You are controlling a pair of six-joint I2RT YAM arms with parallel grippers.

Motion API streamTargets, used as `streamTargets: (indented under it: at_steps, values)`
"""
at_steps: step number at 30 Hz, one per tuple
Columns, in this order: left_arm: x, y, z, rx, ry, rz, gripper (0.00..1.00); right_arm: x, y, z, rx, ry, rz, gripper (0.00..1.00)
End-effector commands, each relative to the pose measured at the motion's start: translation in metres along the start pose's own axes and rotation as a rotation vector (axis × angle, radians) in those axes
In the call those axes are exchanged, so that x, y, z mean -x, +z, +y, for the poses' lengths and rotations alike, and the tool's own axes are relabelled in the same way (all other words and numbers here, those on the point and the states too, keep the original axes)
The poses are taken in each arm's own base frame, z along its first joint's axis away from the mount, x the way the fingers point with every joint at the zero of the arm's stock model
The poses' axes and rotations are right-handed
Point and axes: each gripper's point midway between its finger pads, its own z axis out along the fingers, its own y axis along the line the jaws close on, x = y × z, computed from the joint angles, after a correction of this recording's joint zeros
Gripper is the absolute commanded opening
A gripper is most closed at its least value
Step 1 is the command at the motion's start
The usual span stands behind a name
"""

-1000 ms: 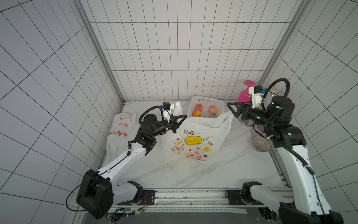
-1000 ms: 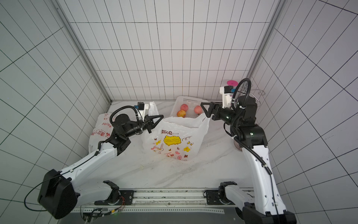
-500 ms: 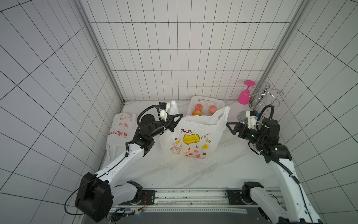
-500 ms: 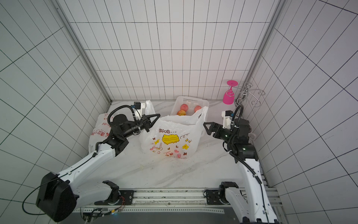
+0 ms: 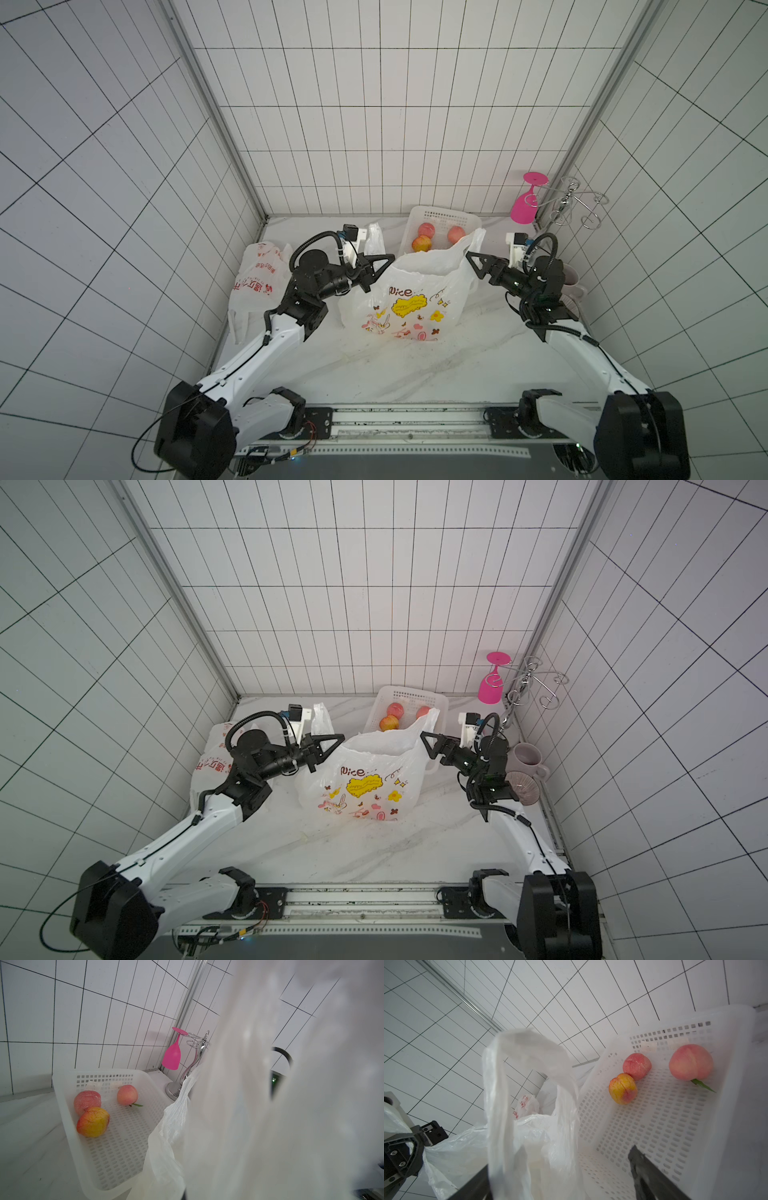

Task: Place the peach into a plastic bag & tie a knot
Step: Cross the plastic bag at the center of the board.

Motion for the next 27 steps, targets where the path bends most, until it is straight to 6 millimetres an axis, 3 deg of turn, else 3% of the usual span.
streamTargets:
  at_steps: [1, 7, 18, 25, 27]
  values:
    - [-0.005, -0.001, -0.012, -0.062, 0.008, 0.023, 0.0, -0.011, 0.006, 0.008, 0.103, -0.019, 0.014, 0.89]
    - [-0.008, -0.004, -0.017, -0.085, 0.014, 0.032, 0.0, -0.031, 0.009, -0.001, 0.118, -0.007, 0.073, 0.92]
    - [-0.009, -0.005, -0.02, -0.113, -0.012, 0.058, 0.0, -0.034, 0.028, 0.002, 0.224, 0.019, 0.121, 0.93]
    - [-0.014, -0.008, -0.015, -0.095, -0.02, 0.068, 0.0, -0.028, 0.038, 0.022, 0.307, -0.002, 0.099, 0.77]
    - [-0.014, -0.009, -0.012, -0.082, -0.025, 0.065, 0.0, -0.029, 0.038, 0.025, 0.312, -0.003, 0.087, 0.68]
